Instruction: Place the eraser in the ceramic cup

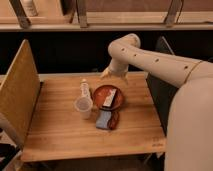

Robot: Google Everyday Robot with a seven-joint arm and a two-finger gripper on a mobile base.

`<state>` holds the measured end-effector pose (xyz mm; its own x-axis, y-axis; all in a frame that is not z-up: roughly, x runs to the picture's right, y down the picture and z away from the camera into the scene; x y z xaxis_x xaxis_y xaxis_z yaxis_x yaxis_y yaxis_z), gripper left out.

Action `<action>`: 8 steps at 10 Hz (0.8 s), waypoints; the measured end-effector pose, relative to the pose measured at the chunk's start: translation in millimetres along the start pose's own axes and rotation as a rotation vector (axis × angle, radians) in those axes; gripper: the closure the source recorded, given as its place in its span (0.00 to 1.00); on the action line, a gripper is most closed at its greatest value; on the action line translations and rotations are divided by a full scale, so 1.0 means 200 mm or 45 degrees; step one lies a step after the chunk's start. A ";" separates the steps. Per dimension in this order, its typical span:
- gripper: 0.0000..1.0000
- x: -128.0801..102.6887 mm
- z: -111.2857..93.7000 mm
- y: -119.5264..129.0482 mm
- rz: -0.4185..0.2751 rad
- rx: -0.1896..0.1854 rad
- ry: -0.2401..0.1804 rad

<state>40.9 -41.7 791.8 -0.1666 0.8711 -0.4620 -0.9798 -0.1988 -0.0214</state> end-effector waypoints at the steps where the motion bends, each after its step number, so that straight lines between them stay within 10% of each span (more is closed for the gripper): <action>1: 0.20 -0.01 -0.01 -0.01 0.003 0.005 -0.006; 8: 0.20 0.00 0.14 0.16 -0.159 0.067 -0.025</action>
<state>6.8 -35.7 815.5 -0.0444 0.8963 -0.4413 -0.9974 -0.0645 -0.0307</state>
